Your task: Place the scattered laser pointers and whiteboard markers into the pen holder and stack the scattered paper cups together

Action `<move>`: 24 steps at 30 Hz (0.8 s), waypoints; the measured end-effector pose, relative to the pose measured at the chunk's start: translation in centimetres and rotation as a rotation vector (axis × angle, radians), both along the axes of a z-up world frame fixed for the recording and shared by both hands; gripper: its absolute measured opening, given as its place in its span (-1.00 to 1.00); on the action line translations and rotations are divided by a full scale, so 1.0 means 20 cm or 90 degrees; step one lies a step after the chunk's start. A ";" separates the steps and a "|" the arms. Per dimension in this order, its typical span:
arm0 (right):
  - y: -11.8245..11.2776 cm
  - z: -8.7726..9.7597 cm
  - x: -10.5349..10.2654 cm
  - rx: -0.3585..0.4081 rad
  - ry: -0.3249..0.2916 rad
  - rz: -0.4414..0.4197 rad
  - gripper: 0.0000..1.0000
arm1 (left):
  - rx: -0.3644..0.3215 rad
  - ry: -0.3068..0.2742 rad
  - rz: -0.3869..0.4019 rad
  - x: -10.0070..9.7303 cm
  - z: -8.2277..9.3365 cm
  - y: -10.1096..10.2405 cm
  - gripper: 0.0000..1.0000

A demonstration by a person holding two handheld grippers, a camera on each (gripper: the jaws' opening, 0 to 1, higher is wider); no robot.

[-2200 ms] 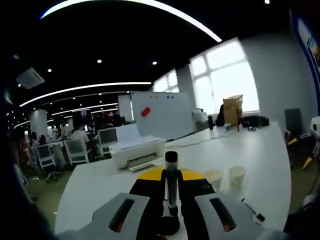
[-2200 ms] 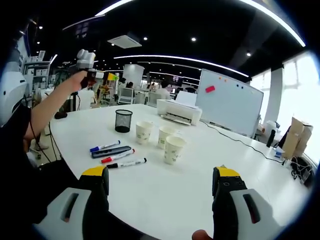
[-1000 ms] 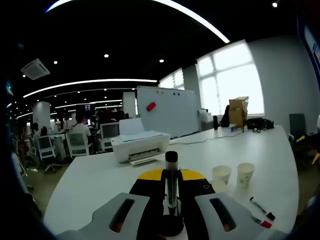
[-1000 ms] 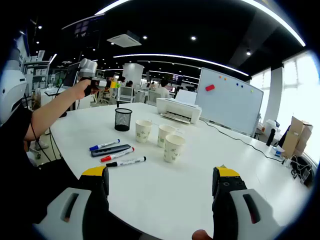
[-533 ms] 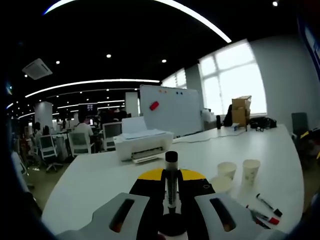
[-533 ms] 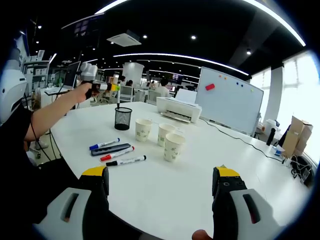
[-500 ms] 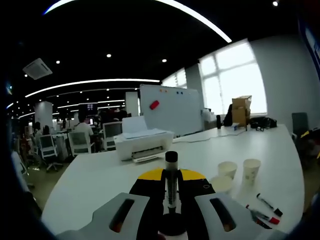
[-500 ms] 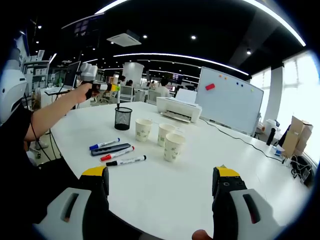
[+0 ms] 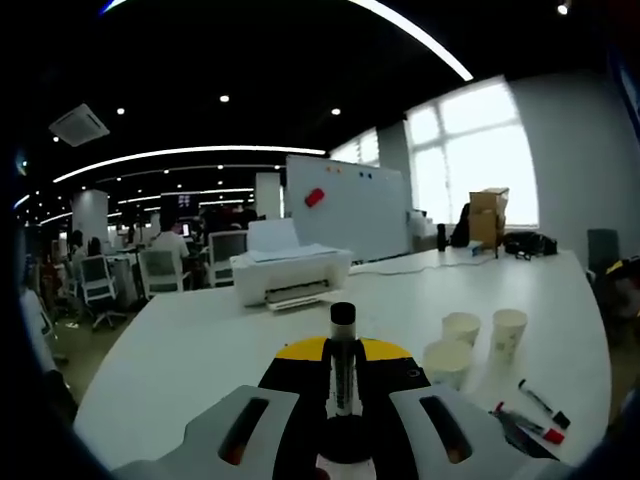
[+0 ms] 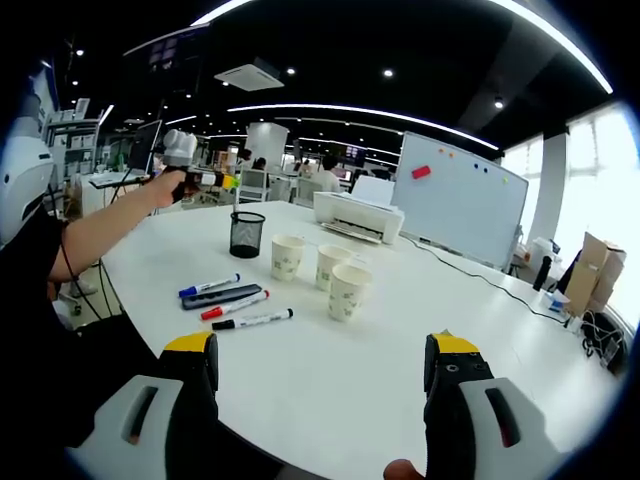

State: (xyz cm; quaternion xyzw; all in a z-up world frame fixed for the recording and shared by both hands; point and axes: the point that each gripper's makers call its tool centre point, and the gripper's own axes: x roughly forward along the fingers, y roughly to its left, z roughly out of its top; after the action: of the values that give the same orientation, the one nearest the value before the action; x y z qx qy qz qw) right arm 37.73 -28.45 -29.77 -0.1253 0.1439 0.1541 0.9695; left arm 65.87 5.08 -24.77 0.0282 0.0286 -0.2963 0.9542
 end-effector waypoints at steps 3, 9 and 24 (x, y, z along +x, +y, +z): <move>0.00 0.00 0.00 0.001 0.000 0.001 0.60 | -0.002 0.003 0.002 0.00 -0.01 0.01 -0.71; 0.01 0.00 0.00 0.002 0.001 0.002 0.59 | -0.008 0.017 0.002 0.02 -0.04 0.01 -0.71; 0.01 -0.01 0.00 -0.001 0.002 0.002 0.59 | -0.028 0.064 0.007 0.07 -0.14 0.04 -0.71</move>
State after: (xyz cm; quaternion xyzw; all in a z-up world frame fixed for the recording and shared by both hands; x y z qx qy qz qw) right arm 37.78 -28.30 -29.89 -0.1259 0.1451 0.1559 0.9689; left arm 67.37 5.90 -27.62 -0.0081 0.0701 -0.2923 0.9537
